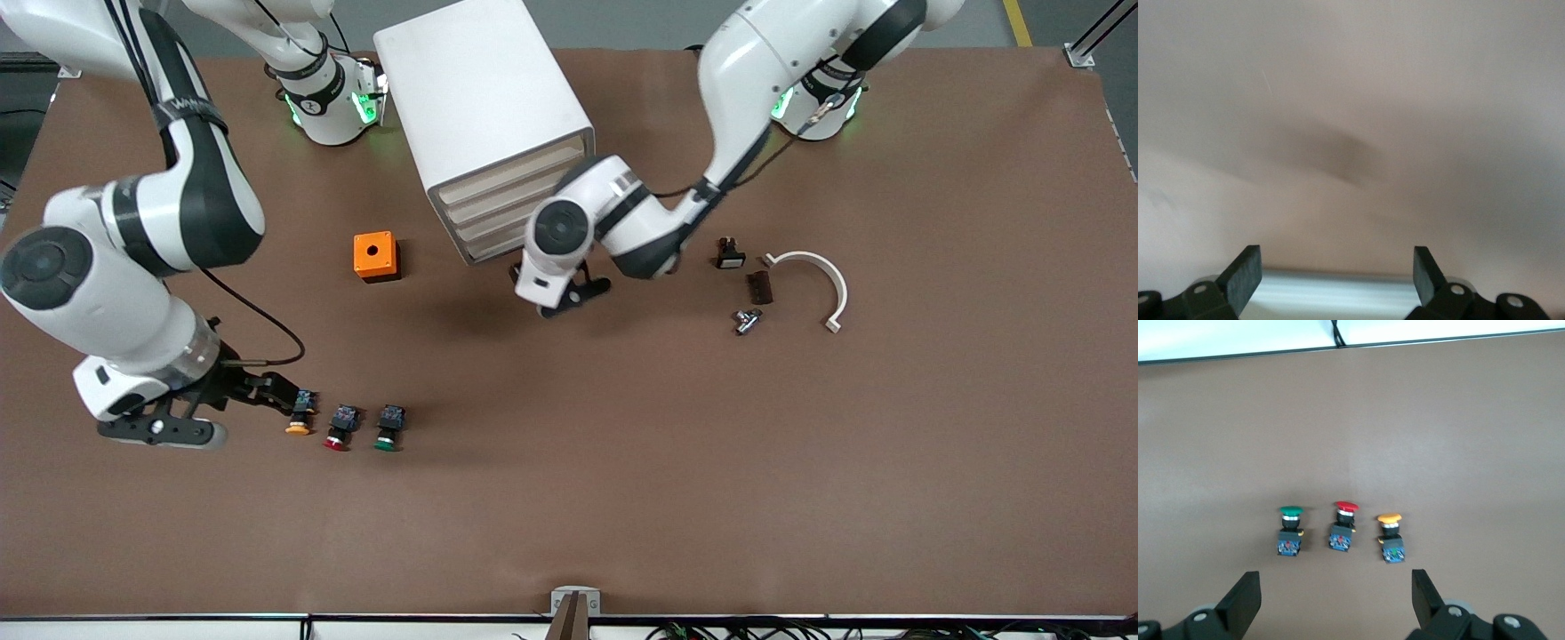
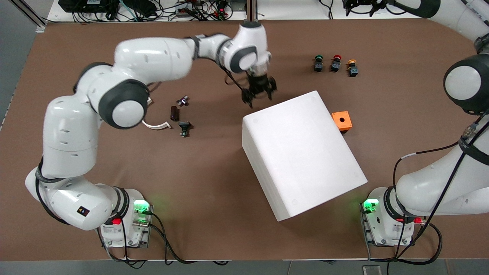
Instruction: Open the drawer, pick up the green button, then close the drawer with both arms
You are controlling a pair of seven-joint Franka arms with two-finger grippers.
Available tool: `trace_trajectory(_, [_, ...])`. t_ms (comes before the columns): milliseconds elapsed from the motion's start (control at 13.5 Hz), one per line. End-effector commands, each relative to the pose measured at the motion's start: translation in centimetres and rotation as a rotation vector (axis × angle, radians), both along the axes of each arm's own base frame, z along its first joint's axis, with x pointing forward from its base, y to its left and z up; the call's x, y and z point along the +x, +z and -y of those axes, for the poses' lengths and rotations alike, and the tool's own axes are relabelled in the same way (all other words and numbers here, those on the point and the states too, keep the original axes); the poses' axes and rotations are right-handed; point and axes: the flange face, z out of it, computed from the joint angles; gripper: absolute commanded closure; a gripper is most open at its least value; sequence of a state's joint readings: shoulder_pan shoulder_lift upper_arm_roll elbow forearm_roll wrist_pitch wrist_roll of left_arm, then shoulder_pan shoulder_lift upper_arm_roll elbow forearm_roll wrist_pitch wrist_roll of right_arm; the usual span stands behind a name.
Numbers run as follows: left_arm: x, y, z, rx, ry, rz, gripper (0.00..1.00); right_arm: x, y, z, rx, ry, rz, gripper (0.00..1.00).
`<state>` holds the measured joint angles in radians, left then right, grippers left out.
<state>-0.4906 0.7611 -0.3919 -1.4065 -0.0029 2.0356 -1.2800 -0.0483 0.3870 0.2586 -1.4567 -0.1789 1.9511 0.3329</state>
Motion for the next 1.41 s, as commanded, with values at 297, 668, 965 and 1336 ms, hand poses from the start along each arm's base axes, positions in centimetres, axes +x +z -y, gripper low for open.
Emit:
trace_trajectory(297, [10.1, 19.2, -18.6, 0.07, 0.176, 0.223, 0.0, -5.6, 8.6, 0.6, -0.019, -0.036, -0.038, 0.0])
trace_trajectory(668, [10.9, 27.9, -30.4, 0.124, 0.111, 0.264, 0.0, -9.2, 14.3, 3.9, -0.001, -0.114, -0.036, 0.0])
trace_trajectory(965, [12.0, 30.7, -38.4, 0.13, 0.053, 0.278, 0.0, -11.6, 16.3, 6.0, -0.002, -0.151, -0.019, 0.0])
trace_trajectory(1336, [9.9, 34.3, -44.5, 0.139, -0.059, 0.257, 0.0, -13.0, 17.0, 8.5, 0.03, -0.096, -0.017, 0.0])
